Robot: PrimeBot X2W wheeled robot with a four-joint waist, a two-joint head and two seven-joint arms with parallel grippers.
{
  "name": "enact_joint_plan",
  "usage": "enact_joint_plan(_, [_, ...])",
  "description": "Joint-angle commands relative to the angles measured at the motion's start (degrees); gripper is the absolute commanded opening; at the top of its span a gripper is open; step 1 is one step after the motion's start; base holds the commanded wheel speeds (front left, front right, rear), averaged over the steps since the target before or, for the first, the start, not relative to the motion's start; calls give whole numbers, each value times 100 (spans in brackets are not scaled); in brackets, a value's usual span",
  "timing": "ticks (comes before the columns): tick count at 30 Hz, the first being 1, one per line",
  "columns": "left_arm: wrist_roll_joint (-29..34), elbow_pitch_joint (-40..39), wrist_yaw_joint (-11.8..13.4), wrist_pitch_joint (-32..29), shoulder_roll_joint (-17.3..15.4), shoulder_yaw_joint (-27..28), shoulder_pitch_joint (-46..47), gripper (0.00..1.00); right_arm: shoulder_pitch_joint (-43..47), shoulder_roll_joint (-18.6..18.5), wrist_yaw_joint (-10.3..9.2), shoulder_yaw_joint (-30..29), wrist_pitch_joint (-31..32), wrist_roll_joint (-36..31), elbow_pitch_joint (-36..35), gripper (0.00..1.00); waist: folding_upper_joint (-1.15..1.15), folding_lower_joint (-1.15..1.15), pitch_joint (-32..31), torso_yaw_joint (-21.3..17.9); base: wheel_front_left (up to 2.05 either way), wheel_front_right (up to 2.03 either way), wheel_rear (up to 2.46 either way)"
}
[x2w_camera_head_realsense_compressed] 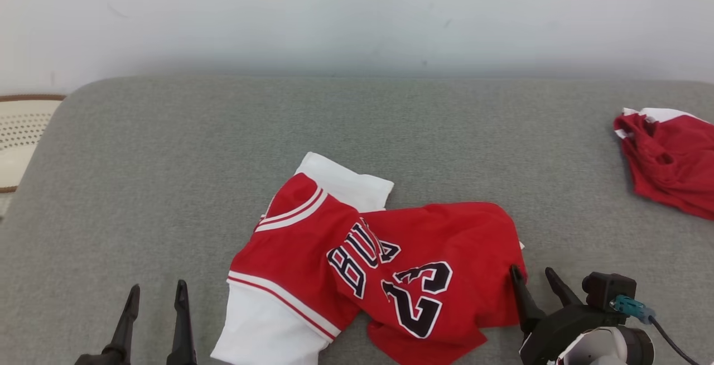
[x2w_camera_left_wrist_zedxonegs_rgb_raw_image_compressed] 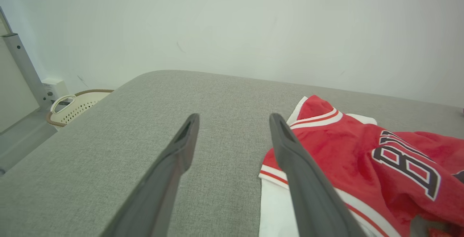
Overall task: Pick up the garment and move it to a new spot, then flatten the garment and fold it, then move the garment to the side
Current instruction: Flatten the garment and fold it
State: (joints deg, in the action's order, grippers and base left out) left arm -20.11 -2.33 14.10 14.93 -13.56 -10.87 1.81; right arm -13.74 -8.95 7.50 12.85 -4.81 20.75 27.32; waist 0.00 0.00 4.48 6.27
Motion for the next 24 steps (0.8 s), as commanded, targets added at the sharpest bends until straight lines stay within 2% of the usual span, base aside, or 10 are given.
enact_joint_plan(1, [62,38,-53,20,33,35,59,100,-82,-44,-2,55,7,72,154,100,0,0,32,114,0,0,0])
enact_joint_plan(8, [166,134,-181,20,159,65,57,100,-293,-57,-2,313,94,282,707,100,0,0,35,262,0,0,0])
enact_joint_plan(9, [177,143,-196,20,180,76,49,100,-317,-56,-2,367,108,312,786,54,0,0,30,274,0,0,0])
enact_joint_plan(10, [197,154,-212,20,194,89,40,100,-346,-56,-2,419,87,337,848,13,0,0,23,285,0,0,0])
enact_joint_plan(11, [210,163,-228,20,205,103,32,100,-380,-74,-2,451,24,345,887,0,0,0,16,294,0,0,0])
enact_joint_plan(18, [282,212,-285,20,293,195,-36,100,-836,-362,-2,636,-380,152,915,0,0,0,-55,287,0,0,0])
enact_joint_plan(24, [335,235,-344,20,404,233,-54,100,-1481,-704,-2,782,-343,42,760,0,0,0,-81,304,0,0,0])
